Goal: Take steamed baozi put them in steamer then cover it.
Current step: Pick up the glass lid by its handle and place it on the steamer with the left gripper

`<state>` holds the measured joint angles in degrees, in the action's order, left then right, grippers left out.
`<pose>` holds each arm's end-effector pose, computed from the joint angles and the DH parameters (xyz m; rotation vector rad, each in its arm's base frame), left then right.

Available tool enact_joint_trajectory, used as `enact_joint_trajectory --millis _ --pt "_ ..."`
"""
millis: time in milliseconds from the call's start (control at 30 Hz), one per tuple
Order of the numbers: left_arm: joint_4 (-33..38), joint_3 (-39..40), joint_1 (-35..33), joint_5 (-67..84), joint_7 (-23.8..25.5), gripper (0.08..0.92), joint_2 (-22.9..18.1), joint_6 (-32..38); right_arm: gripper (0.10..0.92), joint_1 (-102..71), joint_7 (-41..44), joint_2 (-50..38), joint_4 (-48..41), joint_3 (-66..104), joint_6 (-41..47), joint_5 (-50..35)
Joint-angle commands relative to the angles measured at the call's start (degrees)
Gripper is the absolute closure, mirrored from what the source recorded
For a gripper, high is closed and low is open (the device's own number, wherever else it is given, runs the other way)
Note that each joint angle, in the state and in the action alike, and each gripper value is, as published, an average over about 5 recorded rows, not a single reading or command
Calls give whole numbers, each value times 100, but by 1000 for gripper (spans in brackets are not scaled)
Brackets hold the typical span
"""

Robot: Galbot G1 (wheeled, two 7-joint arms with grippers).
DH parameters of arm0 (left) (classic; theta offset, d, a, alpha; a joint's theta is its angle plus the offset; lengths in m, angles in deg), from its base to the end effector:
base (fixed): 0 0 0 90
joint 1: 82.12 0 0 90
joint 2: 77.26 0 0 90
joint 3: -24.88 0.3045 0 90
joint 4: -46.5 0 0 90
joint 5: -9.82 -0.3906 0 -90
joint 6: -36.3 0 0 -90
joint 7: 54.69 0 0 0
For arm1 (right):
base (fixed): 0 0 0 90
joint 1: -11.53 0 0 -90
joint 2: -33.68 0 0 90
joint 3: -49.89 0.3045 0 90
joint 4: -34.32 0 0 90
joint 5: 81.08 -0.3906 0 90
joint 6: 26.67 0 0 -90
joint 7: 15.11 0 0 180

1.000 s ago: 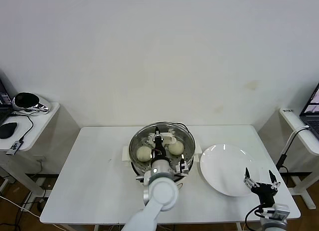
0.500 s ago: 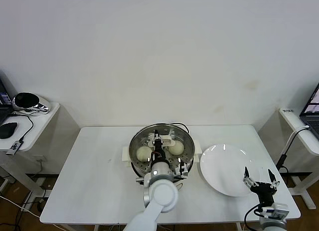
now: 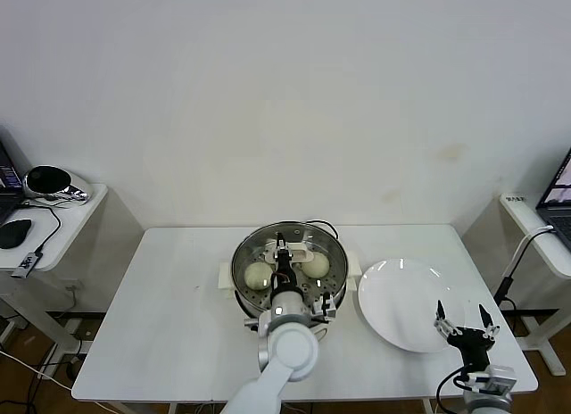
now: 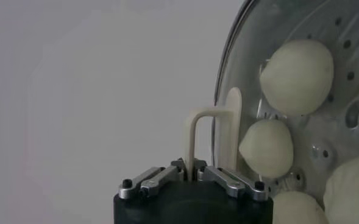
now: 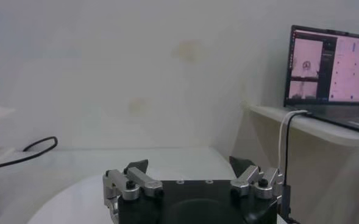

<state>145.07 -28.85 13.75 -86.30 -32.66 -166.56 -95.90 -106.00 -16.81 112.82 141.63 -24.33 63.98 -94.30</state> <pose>0.3352 -0.2255 -0.2159 0.0095 -2.1469 -2.0911 0.2416 -0.1351 -0.3129 -0.3415 -2.9826 0.0756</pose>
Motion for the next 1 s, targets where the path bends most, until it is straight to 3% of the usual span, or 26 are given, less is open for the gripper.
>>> enact_joint_trajectory --millis 33,467,1000 --pt "-68 0 -33 148 -114 856 -15 -229 203 7 -3 4 -13 1 -10 2" --pt "55 33 -24 341 -158 828 24 -219 203 3 -4 15 -37 -13 -27 8" --pt "870 164 -294 368 0 381 217 -179 203 21 5 35 -62 -41 -21 45"
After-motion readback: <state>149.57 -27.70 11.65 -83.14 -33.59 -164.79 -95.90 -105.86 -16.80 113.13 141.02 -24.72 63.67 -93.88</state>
